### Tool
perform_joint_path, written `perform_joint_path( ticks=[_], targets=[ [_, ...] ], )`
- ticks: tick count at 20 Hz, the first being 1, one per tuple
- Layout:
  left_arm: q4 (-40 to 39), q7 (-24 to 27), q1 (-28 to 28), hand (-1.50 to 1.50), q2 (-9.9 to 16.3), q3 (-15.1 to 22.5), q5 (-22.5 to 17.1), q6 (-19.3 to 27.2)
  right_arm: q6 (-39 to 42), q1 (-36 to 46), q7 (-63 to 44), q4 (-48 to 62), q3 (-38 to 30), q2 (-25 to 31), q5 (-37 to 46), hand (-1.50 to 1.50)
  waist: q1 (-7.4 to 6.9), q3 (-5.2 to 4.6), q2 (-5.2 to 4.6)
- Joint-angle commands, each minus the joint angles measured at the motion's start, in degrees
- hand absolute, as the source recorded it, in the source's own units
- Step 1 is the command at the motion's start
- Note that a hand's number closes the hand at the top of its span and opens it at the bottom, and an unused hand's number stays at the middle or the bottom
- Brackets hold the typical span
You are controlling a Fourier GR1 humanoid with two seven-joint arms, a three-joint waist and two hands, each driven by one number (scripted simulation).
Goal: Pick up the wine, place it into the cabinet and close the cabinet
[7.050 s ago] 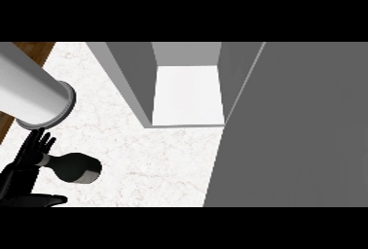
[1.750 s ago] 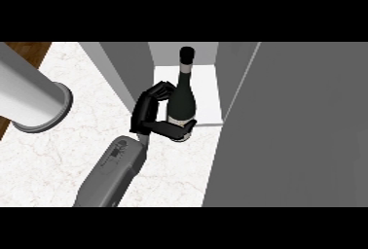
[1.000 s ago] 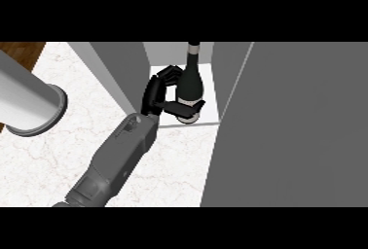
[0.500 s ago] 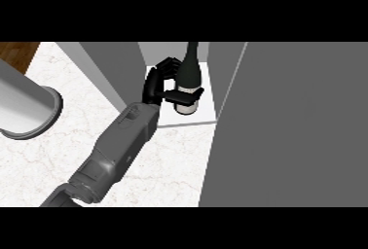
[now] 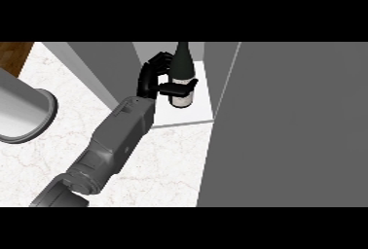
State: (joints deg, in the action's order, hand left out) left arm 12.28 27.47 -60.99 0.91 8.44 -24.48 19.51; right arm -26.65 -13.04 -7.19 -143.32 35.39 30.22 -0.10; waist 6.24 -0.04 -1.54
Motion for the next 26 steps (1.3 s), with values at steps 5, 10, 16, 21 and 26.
perform_joint_path(
  ticks=[5, 10, 16, 21, 26],
  targets=[
    [-4.57, 3.24, -2.36, 1.5, 0.89, -0.67, 1.27, 2.47, 1.57, -2.43, -1.41, -8.32, 2.36, 0.28, -3.12, -1.5, 0.83, -0.06, -0.39],
    [-6.78, 3.98, -4.18, -1.5, 2.65, 0.32, 3.13, 4.94, 1.94, -3.17, -0.12, -6.73, 2.34, 0.17, -2.56, -1.5, 1.05, -0.09, -0.6],
    [-8.75, 3.94, -5.88, -1.5, 3.86, 0.35, 3.89, 8.99, 3.18, -4.16, 2.7, -5.34, 2.84, 0.19, -2.93, -1.5, 1.89, -0.04, -0.93],
    [-6.79, 6.74, -4.92, -1.5, 3.57, -1.95, 1.78, 4.69, 3.78, -5.0, 2.31, -7.7, 1.17, 1.47, -3.88, -1.5, 1.1, -0.15, -0.72],
    [-5.41, 6.95, -6.86, -1.5, 3.24, -3.59, 0.37, -0.89, 3.52, -5.92, 3.54, -7.24, 1.0, 1.24, -3.3, -1.5, 0.46, -0.1, -0.29]
  ],
)
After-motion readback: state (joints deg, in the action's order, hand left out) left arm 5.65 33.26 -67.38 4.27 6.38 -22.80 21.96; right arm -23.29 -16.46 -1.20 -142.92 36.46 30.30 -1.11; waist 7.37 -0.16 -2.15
